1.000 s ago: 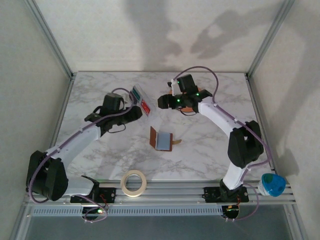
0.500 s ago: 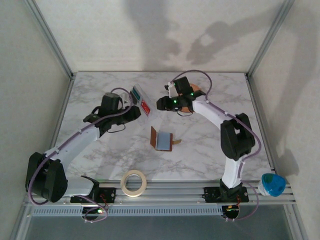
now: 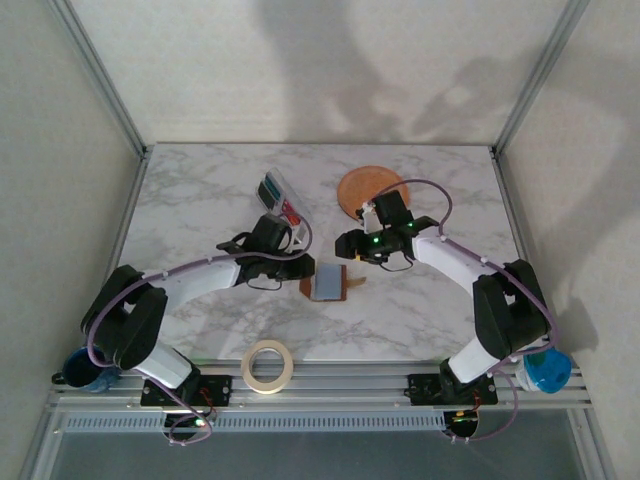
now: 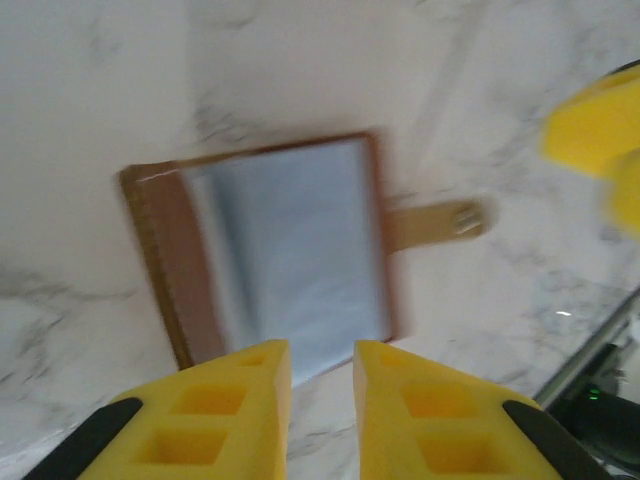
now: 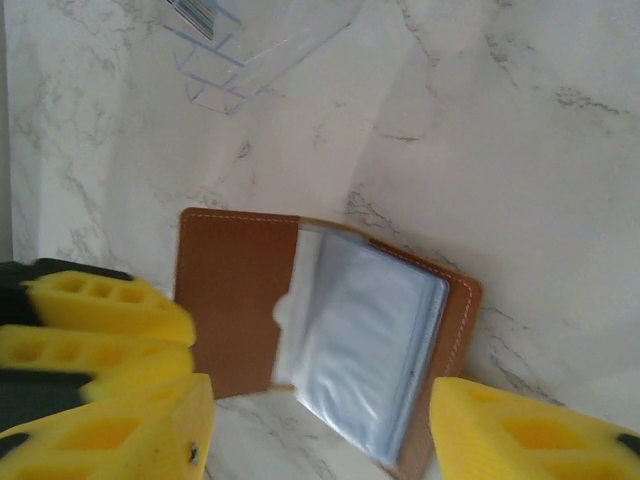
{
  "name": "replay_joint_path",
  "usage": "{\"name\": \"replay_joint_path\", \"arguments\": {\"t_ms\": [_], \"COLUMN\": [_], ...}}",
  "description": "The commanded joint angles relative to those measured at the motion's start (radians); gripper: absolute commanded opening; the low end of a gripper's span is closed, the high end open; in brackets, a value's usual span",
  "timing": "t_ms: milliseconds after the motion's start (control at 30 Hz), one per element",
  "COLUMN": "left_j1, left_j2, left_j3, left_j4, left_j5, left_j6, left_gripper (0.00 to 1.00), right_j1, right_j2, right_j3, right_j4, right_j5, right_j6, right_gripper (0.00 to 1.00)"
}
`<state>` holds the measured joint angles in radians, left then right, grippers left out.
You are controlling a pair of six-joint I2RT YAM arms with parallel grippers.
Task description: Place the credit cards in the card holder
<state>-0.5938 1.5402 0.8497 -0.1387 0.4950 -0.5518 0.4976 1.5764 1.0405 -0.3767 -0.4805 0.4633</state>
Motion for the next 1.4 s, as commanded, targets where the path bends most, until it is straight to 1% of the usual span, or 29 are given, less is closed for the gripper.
{"name": "replay_joint_path", "arguments": {"t_ms": [0,67,200,300,433,533,600,667,767,833,900,967,1067,1167,1267,1333,1367], "left_j1": [-0.004,-0.004,-0.004,-0.004,-0.004,-0.004,-0.004,-0.005,-0.008,-0.022,-0.043,-0.060,-0.091,-0.131,-0.147,-0.155,-0.156], "left_j2": [-0.013,-0.032,-0.048,-0.044,-0.048,-0.050,-0.069,-0.107,-0.169,-0.205,-0.223,-0.202,-0.117,-0.039,0.023,0.061,0.073], "left_j3": [-0.047,-0.080,-0.136,-0.133,-0.140,-0.128,-0.130,-0.141,-0.131,-0.119,-0.105,-0.084,-0.014,0.025,0.061,0.092,0.103], "left_j4": [0.015,0.038,0.073,0.063,0.059,0.042,0.049,0.077,0.082,0.079,0.071,0.056,-0.019,-0.027,-0.012,-0.027,-0.033], "left_j5": [-0.028,-0.040,-0.082,-0.100,-0.113,-0.110,-0.078,-0.035,-0.015,-0.015,-0.042,-0.075,-0.154,-0.222,-0.250,-0.289,-0.309], "left_j6": [0.016,0.005,-0.008,-0.004,-0.002,-0.009,-0.031,-0.069,-0.117,-0.144,-0.171,-0.201,-0.265,-0.296,-0.318,-0.312,-0.307], "left_gripper": [0.22,0.22,0.22,0.23,0.24,0.28,0.36,0.42,0.52,0.58,0.66,0.67,0.68,0.71,0.72,0.71,0.69], "right_j1": [-0.003,-0.003,-0.004,-0.004,-0.003,0.004,0.006,0.006,-0.005,-0.019,-0.036,-0.049,-0.054,-0.054,-0.054,-0.056,-0.056], "right_j2": [0.013,0.058,0.156,0.249,0.365,0.425,0.443,0.434,0.381,0.328,0.268,0.212,0.137,0.098,0.066,0.053,0.050], "right_j3": [0.060,0.127,0.257,0.378,0.514,0.587,0.608,0.596,0.540,0.467,0.381,0.300,0.190,0.138,0.098,0.073,0.067], "right_j4": [0.032,0.030,0.093,0.082,0.047,0.003,-0.011,-0.014,-0.040,-0.029,-0.003,0.008,0.041,0.046,0.051,0.069,0.073], "right_j5": [0.005,0.019,0.016,0.030,0.022,0.032,0.034,0.044,0.075,0.085,0.085,0.100,0.104,0.091,0.095,0.091,0.087], "right_j6": [-0.024,-0.056,-0.067,-0.097,-0.134,-0.166,-0.172,-0.170,-0.158,-0.141,-0.126,-0.108,-0.088,-0.080,-0.064,-0.055,-0.054], "right_gripper": [0.65,0.69,0.70,0.68,0.61,0.61,0.61,0.61,0.61,0.61,0.63,0.65,0.67,0.68,0.68,0.68,0.68]}}
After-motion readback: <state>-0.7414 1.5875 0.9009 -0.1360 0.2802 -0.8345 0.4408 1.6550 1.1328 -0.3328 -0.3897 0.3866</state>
